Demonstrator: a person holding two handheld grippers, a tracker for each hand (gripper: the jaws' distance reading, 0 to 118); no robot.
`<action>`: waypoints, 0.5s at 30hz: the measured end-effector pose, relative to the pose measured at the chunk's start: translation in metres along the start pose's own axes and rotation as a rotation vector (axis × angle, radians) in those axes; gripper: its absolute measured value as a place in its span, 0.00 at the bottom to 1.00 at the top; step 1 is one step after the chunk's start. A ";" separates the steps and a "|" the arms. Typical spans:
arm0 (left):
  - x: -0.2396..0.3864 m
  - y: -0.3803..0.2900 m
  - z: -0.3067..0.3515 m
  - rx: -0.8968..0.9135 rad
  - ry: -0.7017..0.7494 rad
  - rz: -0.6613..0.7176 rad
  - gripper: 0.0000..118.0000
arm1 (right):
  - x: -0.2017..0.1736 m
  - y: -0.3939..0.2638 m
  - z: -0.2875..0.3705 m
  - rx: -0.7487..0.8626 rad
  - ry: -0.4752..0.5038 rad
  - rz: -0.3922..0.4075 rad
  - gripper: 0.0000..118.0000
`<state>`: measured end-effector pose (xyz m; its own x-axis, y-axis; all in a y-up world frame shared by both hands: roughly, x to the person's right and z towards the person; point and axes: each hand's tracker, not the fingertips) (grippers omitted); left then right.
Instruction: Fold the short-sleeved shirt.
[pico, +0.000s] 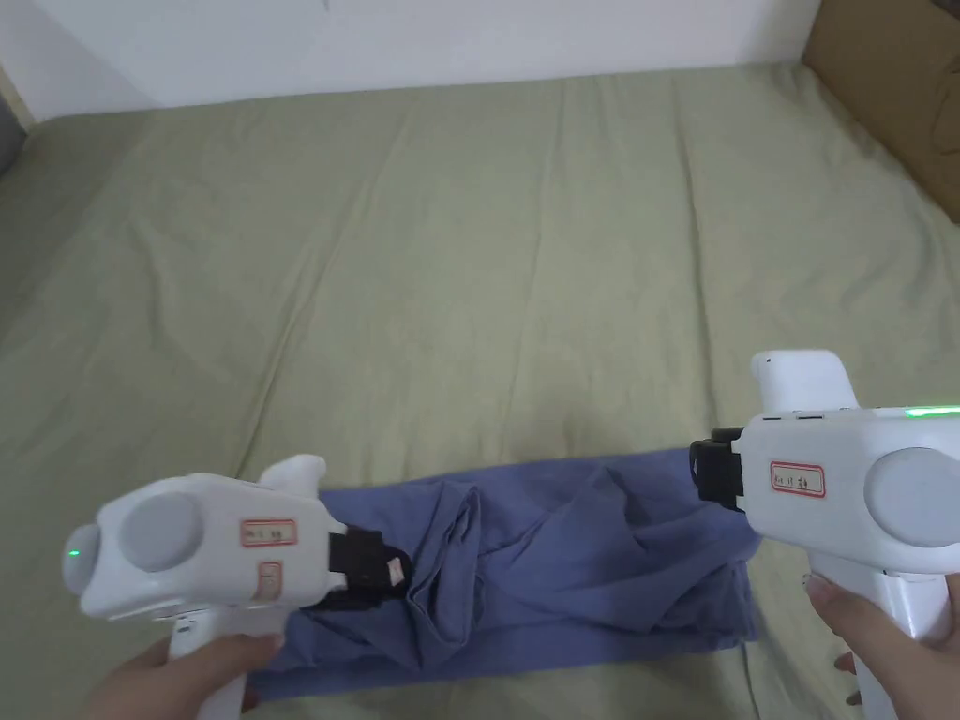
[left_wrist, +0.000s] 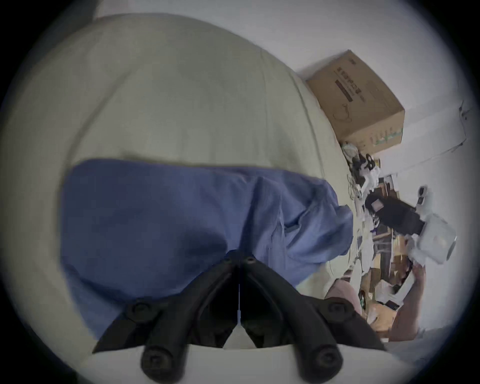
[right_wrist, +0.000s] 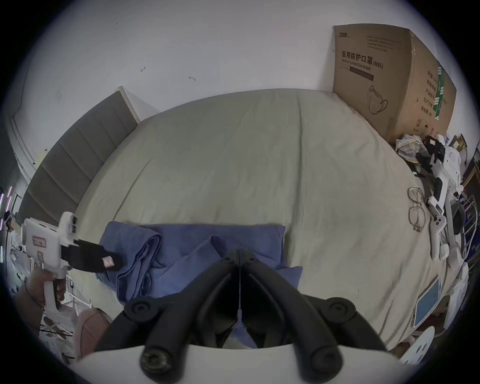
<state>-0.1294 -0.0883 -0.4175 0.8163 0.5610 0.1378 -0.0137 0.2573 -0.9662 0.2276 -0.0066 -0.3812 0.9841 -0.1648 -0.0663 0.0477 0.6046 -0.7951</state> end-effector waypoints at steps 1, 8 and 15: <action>0.002 -0.001 -0.014 -0.023 -0.016 0.013 0.00 | 0.001 0.000 -0.001 -0.004 -0.002 -0.001 0.02; 0.000 0.003 -0.039 -0.009 -0.080 0.091 0.00 | 0.005 -0.002 0.002 -0.008 -0.017 -0.004 0.02; -0.050 -0.011 0.040 0.160 -0.318 0.230 0.00 | 0.004 0.003 0.007 0.007 -0.017 -0.002 0.02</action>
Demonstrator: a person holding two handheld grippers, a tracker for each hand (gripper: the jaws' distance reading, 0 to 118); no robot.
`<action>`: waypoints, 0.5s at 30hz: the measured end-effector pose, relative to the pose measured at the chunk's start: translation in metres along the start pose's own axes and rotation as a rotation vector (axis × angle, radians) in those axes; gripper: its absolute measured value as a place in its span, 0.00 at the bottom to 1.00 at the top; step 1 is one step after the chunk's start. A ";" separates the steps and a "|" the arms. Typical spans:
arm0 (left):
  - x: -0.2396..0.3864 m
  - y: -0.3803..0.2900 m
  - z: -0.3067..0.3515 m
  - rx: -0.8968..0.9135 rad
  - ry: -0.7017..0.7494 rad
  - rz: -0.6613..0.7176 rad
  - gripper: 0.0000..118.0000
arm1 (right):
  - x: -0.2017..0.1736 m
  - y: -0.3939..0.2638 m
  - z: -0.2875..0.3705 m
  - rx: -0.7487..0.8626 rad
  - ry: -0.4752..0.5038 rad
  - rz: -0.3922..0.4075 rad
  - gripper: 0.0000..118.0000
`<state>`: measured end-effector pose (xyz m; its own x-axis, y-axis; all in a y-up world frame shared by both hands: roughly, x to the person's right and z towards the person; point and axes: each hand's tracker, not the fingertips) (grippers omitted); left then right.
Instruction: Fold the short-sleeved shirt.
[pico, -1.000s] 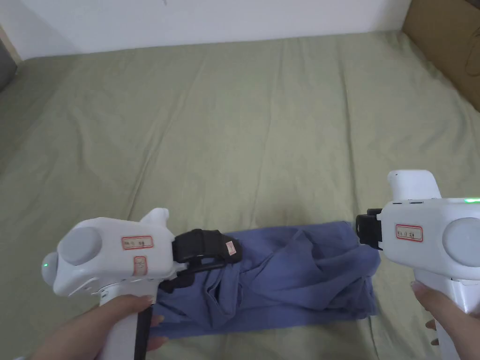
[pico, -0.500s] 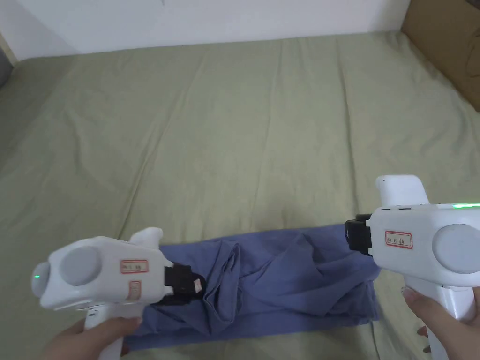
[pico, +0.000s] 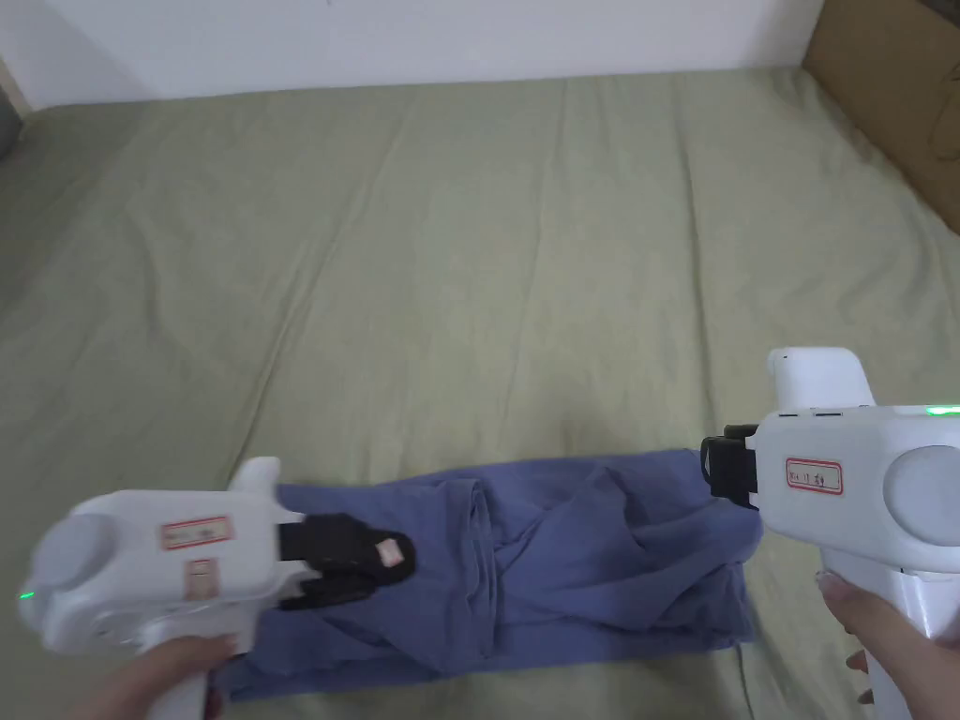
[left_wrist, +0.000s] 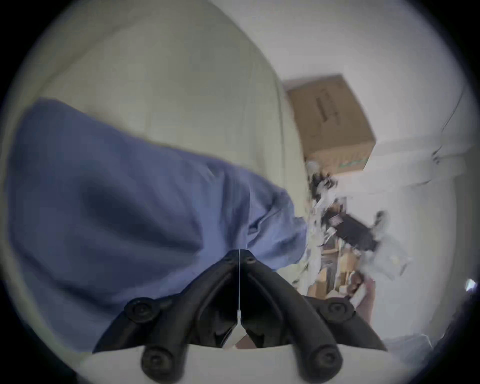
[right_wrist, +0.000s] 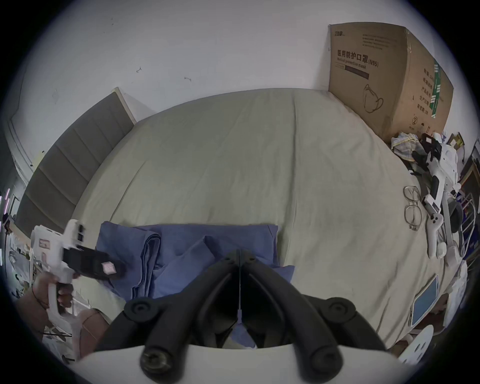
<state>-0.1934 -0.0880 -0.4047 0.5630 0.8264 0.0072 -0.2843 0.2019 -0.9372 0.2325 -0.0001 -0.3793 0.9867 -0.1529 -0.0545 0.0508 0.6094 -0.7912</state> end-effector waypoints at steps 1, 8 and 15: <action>-0.007 0.001 0.021 0.048 0.005 0.021 0.00 | -0.001 0.000 0.001 0.003 -0.001 0.003 0.02; -0.084 0.019 0.100 0.209 -0.001 0.154 0.88 | -0.005 0.000 -0.006 -0.013 -0.014 0.012 0.02; -0.113 0.034 0.093 0.154 -0.198 0.178 1.00 | 0.004 0.006 -0.011 -0.023 -0.048 -0.011 0.02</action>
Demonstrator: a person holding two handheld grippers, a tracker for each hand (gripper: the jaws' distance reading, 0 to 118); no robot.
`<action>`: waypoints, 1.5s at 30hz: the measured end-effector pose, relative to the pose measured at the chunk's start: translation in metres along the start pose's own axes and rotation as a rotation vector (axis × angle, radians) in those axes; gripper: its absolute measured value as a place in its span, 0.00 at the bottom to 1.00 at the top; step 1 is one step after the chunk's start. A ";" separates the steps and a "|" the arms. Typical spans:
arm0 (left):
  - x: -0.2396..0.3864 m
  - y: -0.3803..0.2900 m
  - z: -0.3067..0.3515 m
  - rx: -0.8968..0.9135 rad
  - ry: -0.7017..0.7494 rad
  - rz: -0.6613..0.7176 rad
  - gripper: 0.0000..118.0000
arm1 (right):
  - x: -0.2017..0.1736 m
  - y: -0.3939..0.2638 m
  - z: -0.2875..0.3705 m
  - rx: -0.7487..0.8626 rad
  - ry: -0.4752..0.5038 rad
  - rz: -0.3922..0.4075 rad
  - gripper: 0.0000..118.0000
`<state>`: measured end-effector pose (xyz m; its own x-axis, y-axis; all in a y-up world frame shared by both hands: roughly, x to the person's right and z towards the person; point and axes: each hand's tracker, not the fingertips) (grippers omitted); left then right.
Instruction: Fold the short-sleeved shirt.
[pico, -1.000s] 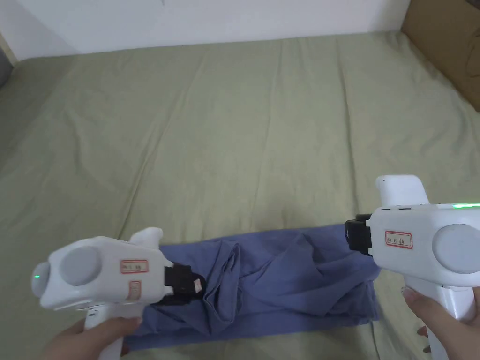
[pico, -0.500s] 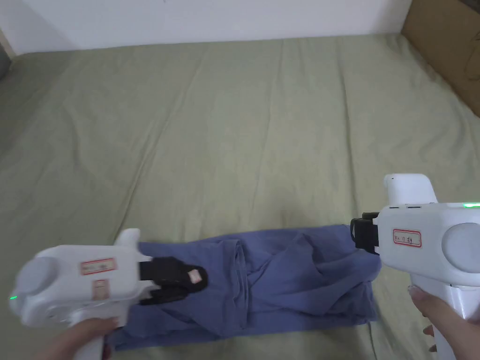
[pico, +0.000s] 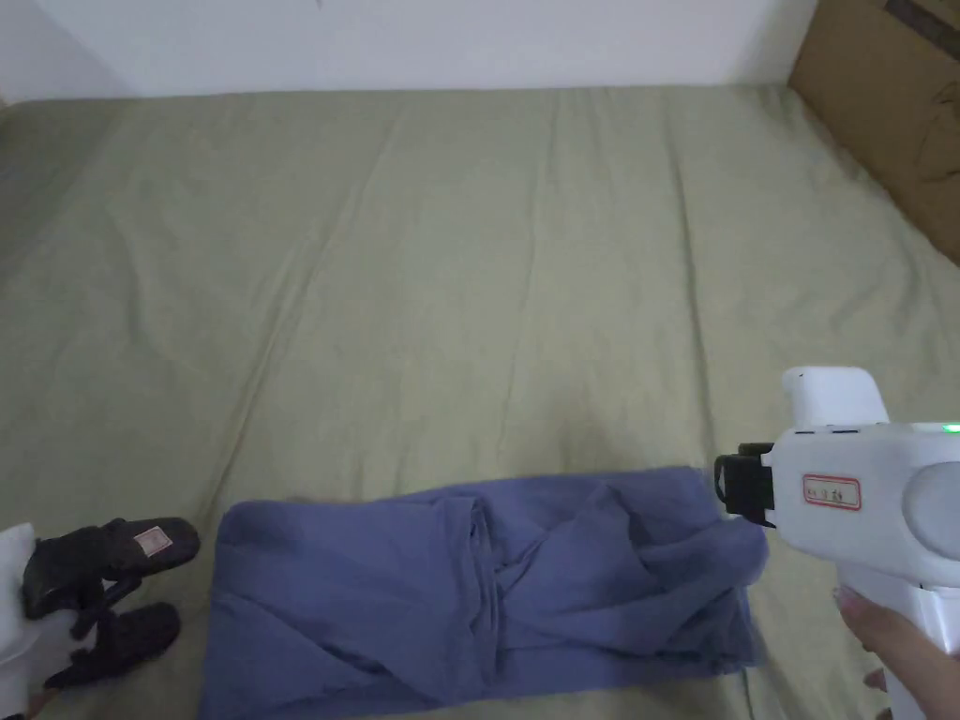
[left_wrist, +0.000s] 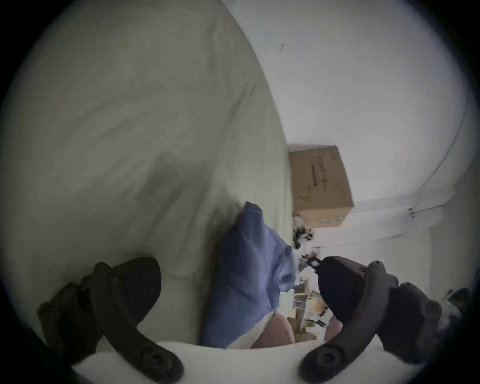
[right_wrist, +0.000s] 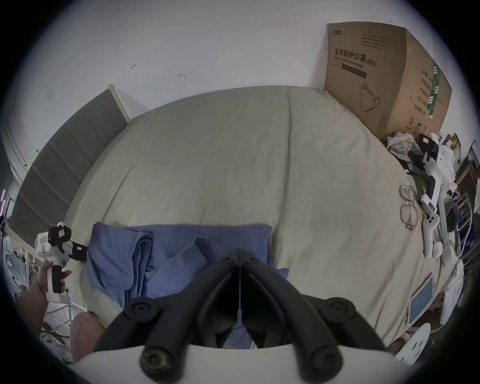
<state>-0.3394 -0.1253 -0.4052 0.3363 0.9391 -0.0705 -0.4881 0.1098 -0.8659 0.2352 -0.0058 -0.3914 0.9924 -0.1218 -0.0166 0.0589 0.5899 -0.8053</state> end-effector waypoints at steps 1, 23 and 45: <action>0.003 0.004 -0.004 -0.022 -0.031 0.006 1.00 | 0.001 0.001 -0.001 -0.002 -0.005 -0.001 0.02; 0.058 -0.049 -0.101 -0.107 0.377 -0.379 0.11 | -0.010 0.001 0.001 -0.023 0.003 0.035 0.02; 0.170 -0.080 -0.100 -0.100 0.627 -0.520 0.11 | -0.004 -0.005 0.034 0.051 0.096 0.003 0.02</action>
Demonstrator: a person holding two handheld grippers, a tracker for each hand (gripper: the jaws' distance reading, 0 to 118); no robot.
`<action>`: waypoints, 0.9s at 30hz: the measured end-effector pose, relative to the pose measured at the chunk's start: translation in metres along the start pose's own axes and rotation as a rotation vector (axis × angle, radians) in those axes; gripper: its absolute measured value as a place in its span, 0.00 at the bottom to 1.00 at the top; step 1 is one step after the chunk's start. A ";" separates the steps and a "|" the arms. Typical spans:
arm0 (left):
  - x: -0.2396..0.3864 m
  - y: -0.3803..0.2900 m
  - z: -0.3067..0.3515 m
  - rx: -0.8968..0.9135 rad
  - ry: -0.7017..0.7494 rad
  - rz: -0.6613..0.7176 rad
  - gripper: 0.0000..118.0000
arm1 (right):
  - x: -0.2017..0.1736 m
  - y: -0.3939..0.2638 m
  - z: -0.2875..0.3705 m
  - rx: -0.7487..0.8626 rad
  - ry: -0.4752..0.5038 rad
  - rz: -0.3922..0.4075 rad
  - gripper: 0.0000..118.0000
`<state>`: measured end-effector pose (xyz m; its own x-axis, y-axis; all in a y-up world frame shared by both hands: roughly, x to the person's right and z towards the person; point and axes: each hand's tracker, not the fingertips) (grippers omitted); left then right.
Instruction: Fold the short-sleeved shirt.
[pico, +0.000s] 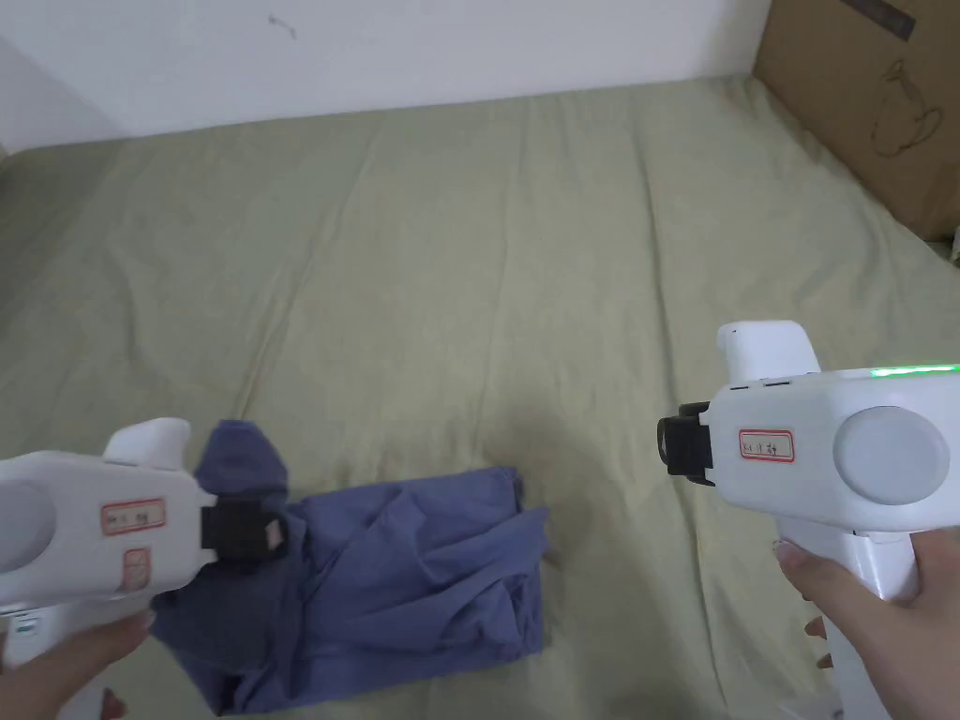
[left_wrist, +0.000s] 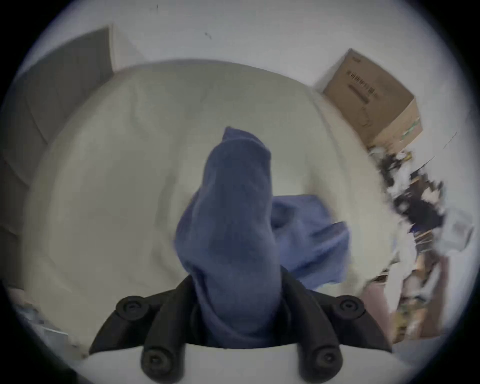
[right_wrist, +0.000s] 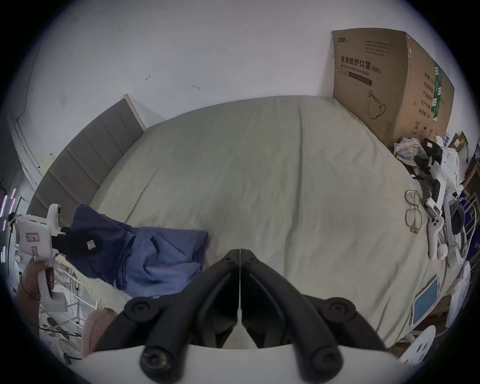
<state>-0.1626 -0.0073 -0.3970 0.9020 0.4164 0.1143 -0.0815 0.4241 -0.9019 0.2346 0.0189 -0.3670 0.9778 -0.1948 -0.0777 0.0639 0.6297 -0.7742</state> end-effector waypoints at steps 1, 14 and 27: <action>0.005 0.002 -0.008 -0.015 -0.051 0.029 0.11 | 0.002 -0.001 0.000 0.000 -0.001 -0.003 0.02; 0.040 -0.005 -0.097 -0.150 -0.415 0.214 0.84 | 0.011 -0.006 -0.003 -0.012 0.001 -0.034 0.02; 0.070 0.001 -0.036 -0.021 -0.176 -0.244 0.01 | 0.008 -0.008 -0.007 -0.002 0.019 -0.038 0.02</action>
<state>-0.0846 -0.0066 -0.4047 0.8061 0.4384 0.3975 0.1391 0.5126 -0.8473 0.2407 0.0071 -0.3661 0.9707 -0.2326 -0.0599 0.1007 0.6204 -0.7778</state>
